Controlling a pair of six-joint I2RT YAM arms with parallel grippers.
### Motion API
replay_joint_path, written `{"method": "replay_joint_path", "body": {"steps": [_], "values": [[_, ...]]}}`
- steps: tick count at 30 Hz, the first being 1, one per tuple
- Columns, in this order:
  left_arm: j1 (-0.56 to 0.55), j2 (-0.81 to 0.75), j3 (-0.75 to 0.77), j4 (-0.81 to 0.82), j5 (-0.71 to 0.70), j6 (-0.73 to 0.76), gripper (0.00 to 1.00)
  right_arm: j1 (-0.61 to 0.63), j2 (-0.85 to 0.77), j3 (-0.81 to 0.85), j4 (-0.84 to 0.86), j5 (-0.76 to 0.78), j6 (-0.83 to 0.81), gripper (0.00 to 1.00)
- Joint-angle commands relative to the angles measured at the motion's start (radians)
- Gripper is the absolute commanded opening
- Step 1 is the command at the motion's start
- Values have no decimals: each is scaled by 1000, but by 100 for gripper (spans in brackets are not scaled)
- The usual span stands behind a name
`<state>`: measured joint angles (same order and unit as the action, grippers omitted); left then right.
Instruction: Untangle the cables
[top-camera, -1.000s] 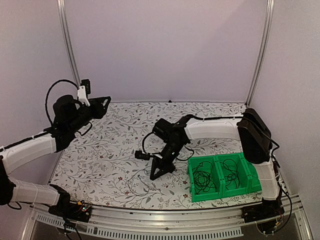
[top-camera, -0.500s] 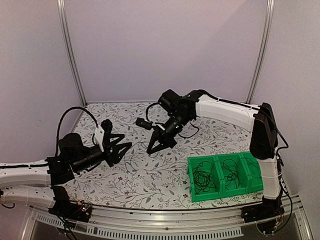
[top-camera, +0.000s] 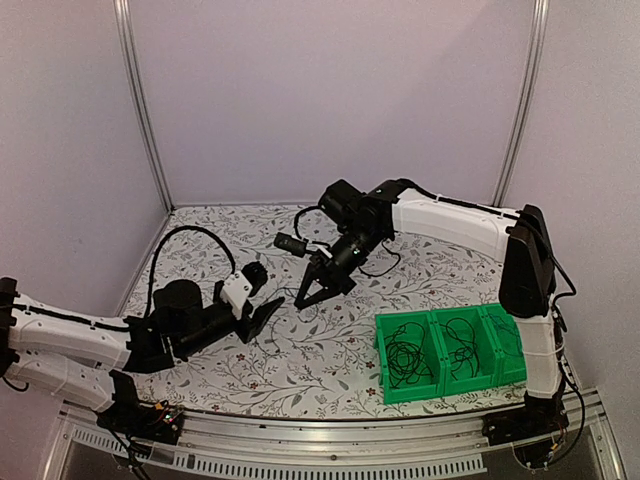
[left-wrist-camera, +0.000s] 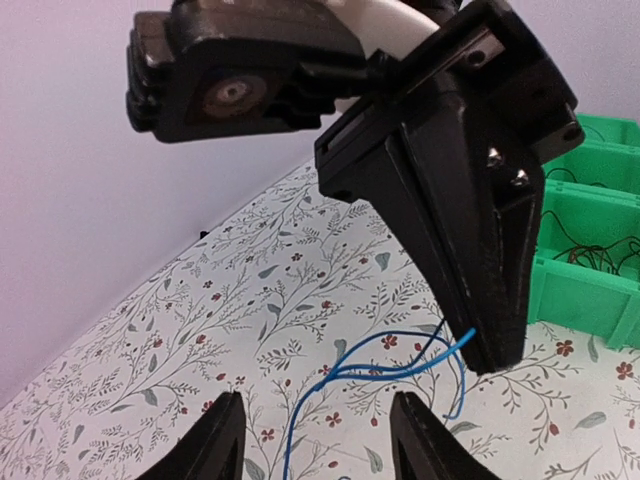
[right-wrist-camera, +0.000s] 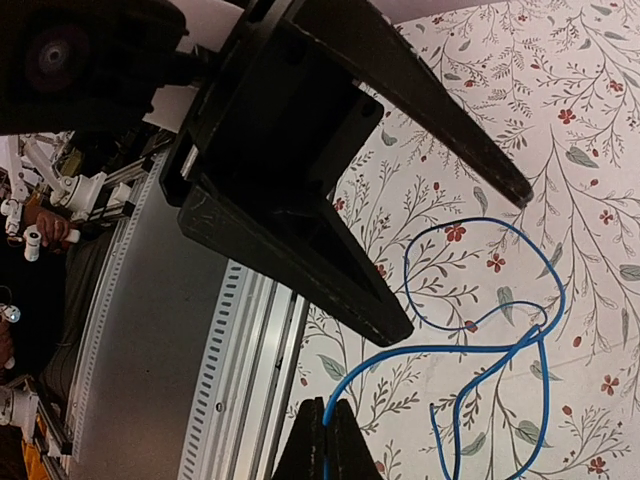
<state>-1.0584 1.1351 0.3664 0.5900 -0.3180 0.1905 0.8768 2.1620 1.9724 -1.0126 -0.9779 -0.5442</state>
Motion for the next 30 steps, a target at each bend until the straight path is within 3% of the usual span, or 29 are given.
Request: {"method": "replay_joint_path", "body": {"steps": [1,15,30], "values": [[-11,19,38,87,-48,28,49,1,12,23,-14,-35,10,0],[-10,126,84,141,26,72,46,1,18,29,0,-61,26,0],[-12,11,36,17,1,60,47,-45,32,24,6,-50,20,0]]}}
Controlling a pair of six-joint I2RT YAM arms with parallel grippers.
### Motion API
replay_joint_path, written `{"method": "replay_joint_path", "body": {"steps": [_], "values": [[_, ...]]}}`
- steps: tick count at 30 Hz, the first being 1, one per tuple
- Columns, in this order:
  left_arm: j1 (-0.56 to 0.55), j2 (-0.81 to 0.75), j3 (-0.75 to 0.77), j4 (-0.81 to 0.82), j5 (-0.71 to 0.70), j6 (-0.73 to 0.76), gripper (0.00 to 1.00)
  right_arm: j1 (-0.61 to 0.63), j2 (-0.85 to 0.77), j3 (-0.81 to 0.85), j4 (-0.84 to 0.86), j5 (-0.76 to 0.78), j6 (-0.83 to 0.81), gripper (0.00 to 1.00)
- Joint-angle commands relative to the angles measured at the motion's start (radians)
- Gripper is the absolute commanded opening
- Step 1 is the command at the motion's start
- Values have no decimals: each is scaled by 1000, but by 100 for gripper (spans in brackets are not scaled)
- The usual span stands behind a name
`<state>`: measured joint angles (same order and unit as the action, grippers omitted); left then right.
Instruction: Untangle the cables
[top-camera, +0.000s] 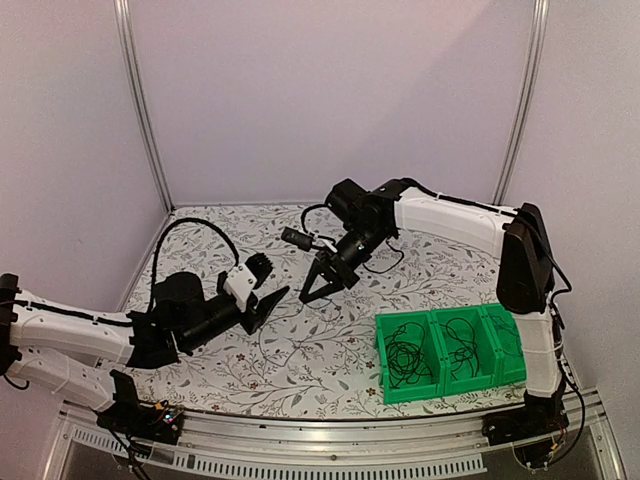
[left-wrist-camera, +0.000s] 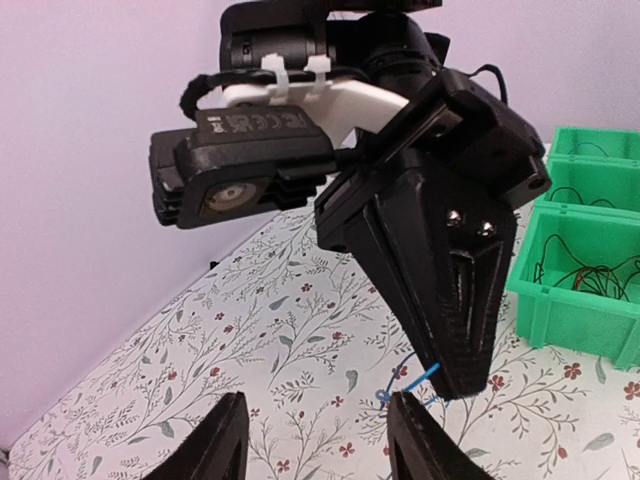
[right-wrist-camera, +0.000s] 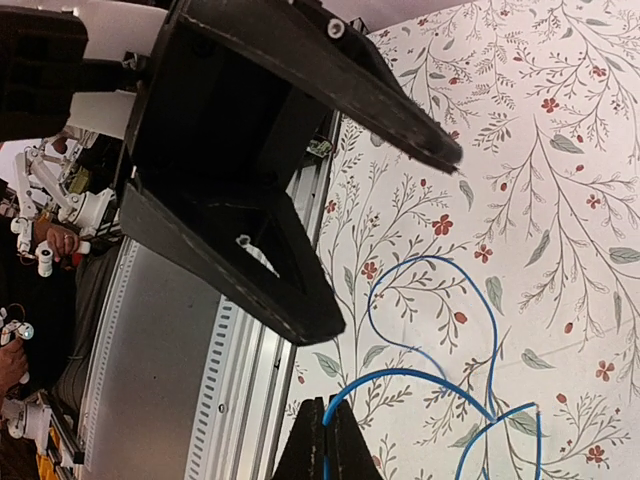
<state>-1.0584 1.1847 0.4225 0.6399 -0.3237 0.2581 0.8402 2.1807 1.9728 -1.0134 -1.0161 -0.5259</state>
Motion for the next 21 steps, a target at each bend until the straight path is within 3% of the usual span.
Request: {"method": "replay_joint_path", "body": {"steps": [1,8,15,21], "values": [[-11,-38,-17,-39,20,-7,47,-10,15,24,7,-12,4,0],[-11,23,11,-48,118,-9,49,-9,22,26,10,-16,7,0],[-10,139,45,19,47,-3,47,-8,7,28,-31,-35,-8,0],[41,289,53,164,30,-65,47,-32,-118,26,-199,-86,-167,0]]}}
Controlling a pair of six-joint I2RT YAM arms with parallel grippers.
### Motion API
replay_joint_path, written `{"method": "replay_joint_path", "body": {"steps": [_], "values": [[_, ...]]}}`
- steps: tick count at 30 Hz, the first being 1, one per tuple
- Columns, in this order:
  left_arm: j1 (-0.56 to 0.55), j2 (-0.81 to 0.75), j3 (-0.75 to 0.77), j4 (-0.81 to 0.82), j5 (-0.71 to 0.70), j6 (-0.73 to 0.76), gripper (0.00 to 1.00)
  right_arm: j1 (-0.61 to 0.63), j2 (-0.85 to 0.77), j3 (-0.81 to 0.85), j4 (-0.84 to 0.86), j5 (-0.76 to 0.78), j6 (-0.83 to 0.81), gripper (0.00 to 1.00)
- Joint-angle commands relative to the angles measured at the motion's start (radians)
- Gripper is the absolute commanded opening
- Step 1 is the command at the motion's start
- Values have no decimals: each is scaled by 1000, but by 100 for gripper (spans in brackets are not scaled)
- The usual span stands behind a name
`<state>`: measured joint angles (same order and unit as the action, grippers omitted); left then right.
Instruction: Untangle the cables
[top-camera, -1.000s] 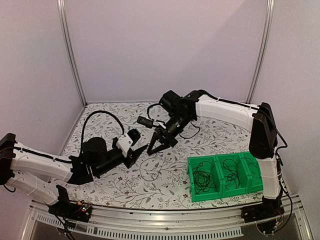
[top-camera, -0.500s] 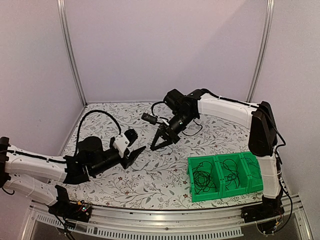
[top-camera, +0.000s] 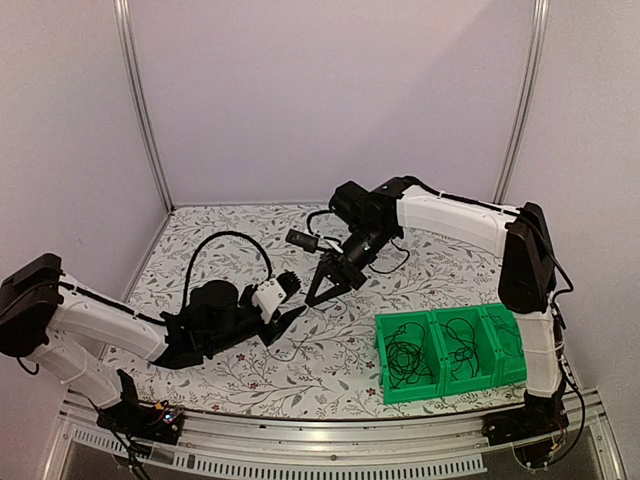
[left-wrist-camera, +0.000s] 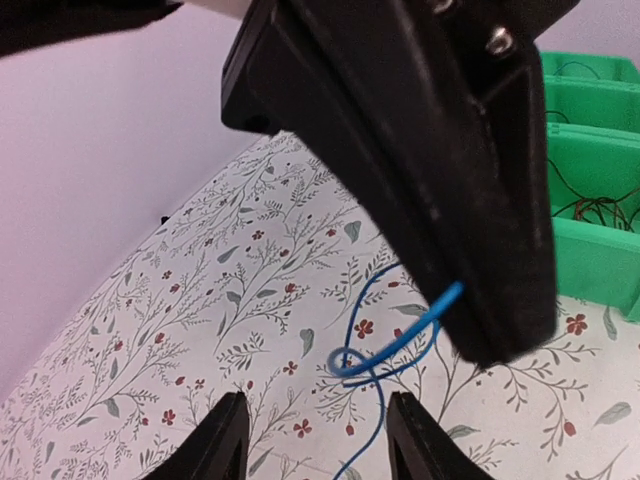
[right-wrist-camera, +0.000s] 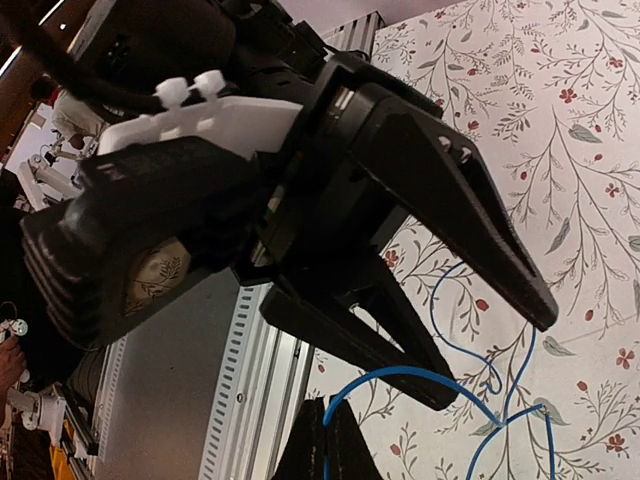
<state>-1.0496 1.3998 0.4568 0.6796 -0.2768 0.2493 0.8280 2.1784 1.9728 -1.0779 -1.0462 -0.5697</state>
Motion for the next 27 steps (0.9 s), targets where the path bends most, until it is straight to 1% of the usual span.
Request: {"method": "replay_joint_path", "body": {"steps": [1,5,8,15,17,21,24,27], "values": [[45,99,18,147,-10,-70,46,-33,-134,25,-159,-65,-150,0],[90,205,27,220,4,-108,46,-129,-237,20,-242,-88,-216,0],[106,253,46,247,-9,-124,47,-225,-309,9,-264,-63,-236,0],[121,283,120,211,-30,-160,50,-508,-498,-83,-290,12,-290,0],[121,287,142,186,-37,-158,50,-595,-568,-121,-290,72,-313,0],[123,297,183,141,-41,-154,50,-710,-709,-204,-290,231,-366,0],[123,311,203,113,-61,-159,50,-754,-818,-271,-290,361,-394,0],[125,330,215,100,-73,-166,50,-766,-918,-358,-290,489,-420,0]]}}
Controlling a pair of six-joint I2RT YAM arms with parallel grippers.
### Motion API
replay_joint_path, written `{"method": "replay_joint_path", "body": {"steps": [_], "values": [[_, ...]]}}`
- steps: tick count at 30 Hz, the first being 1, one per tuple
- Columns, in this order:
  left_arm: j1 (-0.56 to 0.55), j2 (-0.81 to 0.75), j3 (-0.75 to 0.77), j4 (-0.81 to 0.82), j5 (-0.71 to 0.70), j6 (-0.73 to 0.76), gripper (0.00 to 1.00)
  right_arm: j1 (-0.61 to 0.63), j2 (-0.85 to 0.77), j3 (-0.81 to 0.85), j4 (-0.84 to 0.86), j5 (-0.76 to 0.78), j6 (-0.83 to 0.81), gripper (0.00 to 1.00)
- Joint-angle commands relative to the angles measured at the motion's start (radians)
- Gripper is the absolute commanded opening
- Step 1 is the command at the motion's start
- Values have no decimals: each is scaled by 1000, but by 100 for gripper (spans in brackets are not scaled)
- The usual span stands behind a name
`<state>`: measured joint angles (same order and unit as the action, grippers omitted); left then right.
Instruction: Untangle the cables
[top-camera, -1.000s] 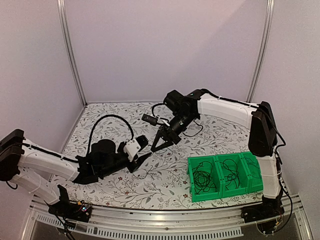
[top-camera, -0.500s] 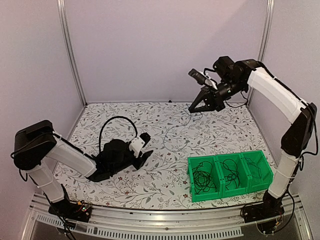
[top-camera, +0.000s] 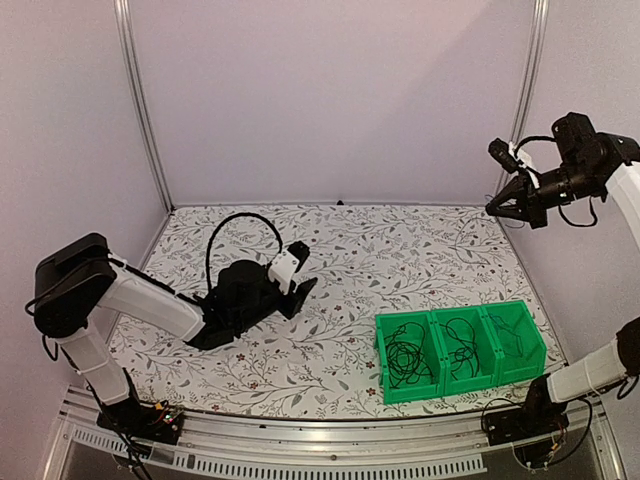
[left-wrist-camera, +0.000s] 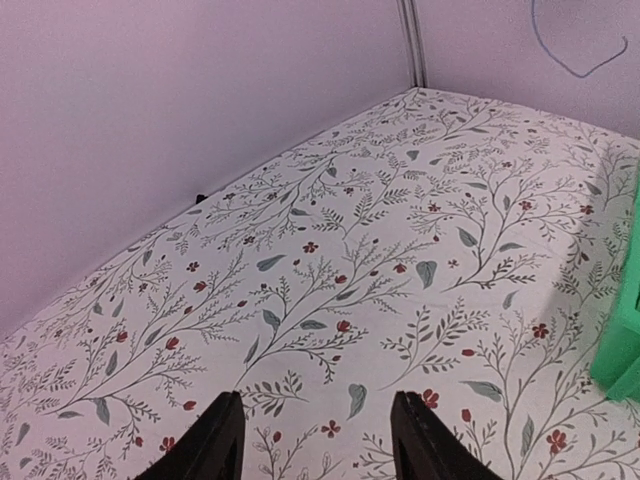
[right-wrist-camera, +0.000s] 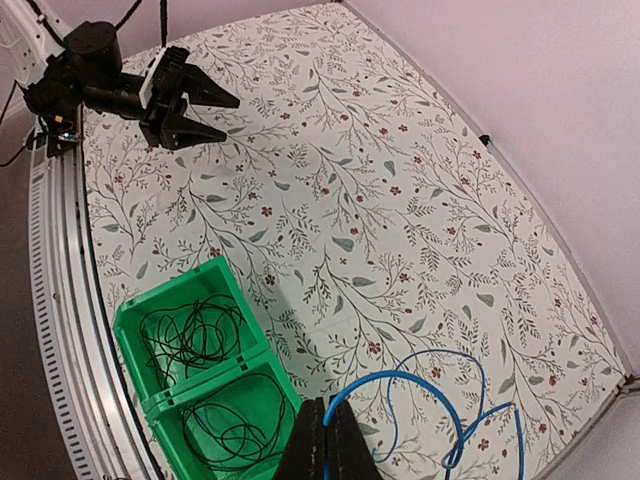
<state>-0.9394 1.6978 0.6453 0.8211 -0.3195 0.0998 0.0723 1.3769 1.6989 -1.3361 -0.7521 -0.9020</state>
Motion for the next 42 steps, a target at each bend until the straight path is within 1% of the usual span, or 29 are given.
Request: {"method": "replay_joint_path", "body": {"steps": [1,3,7,14,18,24,30,34,38,42], "values": [[13,34,25,-41,-28,-21,50,-13,-137,-119,-32,235,-91,0],[14,37,22,-39,-23,-32,50,-18,-195,-186,-32,320,-101,0],[13,42,10,-27,-10,-44,50,-20,-282,-300,-32,433,-112,0],[13,77,-6,-10,-4,-58,50,-21,-411,-457,-32,580,-141,0],[13,101,-2,-2,10,-72,50,-21,-455,-455,-32,625,-142,0],[12,131,16,9,15,-75,49,-20,-472,-367,-33,700,-157,0],[14,135,21,15,17,-71,49,-22,-521,-433,-33,820,-208,0],[14,135,15,22,15,-69,50,-21,-555,-454,-33,872,-231,0],[14,138,13,30,19,-71,49,-22,-571,-447,-34,878,-236,0],[14,136,6,37,19,-76,49,-21,-587,-508,-34,857,-249,0]]}}
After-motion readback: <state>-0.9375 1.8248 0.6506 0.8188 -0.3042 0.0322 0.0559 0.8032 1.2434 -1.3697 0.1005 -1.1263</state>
